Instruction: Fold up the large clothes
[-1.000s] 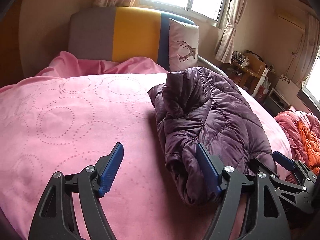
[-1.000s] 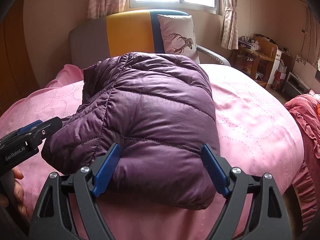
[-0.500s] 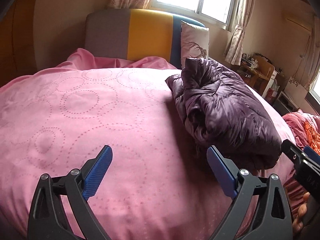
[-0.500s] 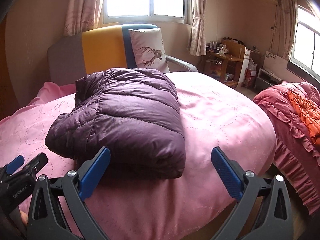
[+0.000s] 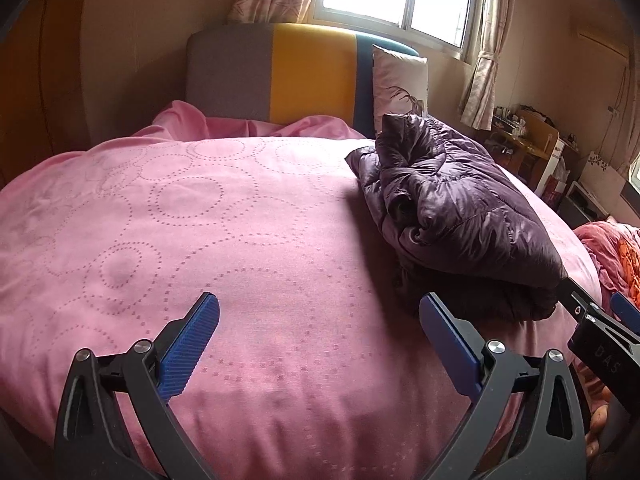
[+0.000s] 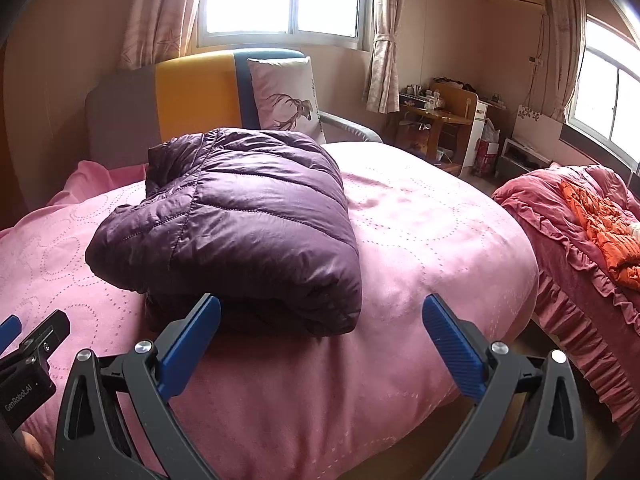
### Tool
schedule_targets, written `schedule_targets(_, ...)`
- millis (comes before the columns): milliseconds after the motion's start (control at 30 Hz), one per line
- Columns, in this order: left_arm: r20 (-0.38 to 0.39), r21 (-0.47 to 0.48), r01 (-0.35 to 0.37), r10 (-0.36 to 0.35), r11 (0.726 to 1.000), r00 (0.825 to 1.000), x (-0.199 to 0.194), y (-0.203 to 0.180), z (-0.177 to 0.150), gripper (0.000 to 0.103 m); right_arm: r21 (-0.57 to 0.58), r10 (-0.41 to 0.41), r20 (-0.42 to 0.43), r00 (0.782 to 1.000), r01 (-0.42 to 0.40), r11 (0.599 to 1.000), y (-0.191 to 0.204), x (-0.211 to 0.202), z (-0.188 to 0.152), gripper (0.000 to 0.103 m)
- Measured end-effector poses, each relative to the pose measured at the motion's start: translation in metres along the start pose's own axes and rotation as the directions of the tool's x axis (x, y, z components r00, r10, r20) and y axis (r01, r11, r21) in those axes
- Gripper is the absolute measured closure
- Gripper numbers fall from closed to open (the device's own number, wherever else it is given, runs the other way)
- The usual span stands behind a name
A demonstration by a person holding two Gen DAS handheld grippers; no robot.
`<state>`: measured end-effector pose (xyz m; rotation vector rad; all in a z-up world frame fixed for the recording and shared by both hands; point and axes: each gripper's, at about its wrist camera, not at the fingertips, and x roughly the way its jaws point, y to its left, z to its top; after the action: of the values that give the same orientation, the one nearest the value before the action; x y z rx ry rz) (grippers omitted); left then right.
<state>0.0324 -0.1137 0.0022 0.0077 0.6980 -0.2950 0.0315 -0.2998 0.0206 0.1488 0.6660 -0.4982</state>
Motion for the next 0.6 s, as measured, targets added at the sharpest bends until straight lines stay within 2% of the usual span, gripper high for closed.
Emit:
schedule_targets(133, 0.016, 0.022, 0.027, -0.027, 0.999, 1.0, -0.009, -0.012, -0.002, 0.004, -0.002, 0.001, -0.001, 1.0, -0.001, 1.0, -0.002, -0.002, 0.0, 0.002)
schedule_targets(600, 0.01, 0.044, -0.013, 0.012, 0.999, 1.0, -0.005, -0.023, -0.005, 0.004, 0.005, 0.005, -0.017, 1.0, -0.004, 1.0, -0.001, 0.0, -0.002, 0.002)
